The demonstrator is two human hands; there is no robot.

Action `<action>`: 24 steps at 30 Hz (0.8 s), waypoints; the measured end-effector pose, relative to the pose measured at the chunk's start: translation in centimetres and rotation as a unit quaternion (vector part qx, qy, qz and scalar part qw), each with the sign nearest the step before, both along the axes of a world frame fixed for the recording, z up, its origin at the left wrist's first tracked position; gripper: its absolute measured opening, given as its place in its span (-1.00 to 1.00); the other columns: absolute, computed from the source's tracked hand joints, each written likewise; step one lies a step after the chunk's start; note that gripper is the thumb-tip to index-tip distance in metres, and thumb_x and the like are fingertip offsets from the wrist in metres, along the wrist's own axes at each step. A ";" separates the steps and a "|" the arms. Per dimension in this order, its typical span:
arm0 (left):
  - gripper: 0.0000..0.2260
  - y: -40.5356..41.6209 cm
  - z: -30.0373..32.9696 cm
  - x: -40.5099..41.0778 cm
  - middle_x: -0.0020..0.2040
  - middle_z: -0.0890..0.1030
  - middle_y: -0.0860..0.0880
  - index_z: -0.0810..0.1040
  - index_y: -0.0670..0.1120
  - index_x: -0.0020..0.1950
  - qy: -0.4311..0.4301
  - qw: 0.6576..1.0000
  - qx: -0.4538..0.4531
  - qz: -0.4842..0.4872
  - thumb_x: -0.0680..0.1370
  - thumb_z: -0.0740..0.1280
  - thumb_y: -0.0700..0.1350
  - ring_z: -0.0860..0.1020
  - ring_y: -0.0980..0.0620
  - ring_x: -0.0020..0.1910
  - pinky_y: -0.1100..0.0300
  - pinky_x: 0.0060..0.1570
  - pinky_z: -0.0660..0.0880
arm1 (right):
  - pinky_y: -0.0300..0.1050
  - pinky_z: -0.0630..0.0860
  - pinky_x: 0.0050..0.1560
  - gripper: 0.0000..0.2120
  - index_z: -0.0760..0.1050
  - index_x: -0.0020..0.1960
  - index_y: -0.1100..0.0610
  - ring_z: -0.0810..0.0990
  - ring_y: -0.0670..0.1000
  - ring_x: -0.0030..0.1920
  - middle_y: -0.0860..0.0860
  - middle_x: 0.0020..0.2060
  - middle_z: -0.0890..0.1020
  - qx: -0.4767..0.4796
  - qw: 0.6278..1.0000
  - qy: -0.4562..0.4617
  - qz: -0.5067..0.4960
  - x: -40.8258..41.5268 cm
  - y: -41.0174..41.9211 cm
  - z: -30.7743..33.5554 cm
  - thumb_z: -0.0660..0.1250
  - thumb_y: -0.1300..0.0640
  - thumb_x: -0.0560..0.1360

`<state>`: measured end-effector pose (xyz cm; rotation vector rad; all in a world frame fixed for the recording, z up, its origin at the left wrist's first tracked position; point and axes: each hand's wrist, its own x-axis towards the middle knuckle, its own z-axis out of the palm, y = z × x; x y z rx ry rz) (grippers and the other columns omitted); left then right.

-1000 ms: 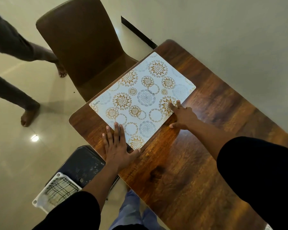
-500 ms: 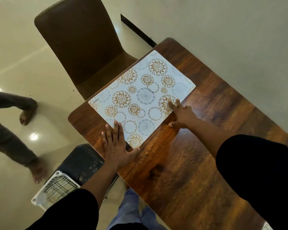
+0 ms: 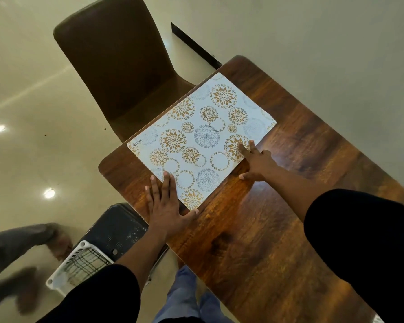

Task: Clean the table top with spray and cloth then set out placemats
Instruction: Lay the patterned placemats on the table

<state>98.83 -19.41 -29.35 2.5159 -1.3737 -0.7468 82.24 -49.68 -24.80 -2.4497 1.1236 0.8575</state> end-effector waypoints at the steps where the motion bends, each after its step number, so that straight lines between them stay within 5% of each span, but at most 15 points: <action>1: 0.14 0.0 0.0 0.0 0.69 -0.47 0.00 -0.38 -0.04 0.72 0.000 1.000 0.001 -0.001 0.47 0.15 0.58 -0.53 -0.19 0.63 -0.27 0.61 -0.41 | 0.31 0.34 0.47 0.13 -0.32 0.67 -0.16 0.01 0.52 0.58 0.10 0.67 -0.27 0.000 1.000 0.002 -0.002 0.1 0.0 0.0 0.48 -0.28 0.49; 24: 0.09 -0.2 0.7 0.5 0.63 -0.58 -0.01 -0.48 -0.06 0.67 0.036 0.998 0.040 -0.022 0.58 0.16 0.50 -0.64 -0.20 0.55 -0.27 0.55 -0.51 | 0.31 0.33 0.48 0.17 -0.32 0.66 -0.17 0.08 0.47 0.58 0.12 0.67 -0.24 -0.006 1.000 -0.021 0.000 -0.2 -0.8 -1.9 0.50 -0.30 0.44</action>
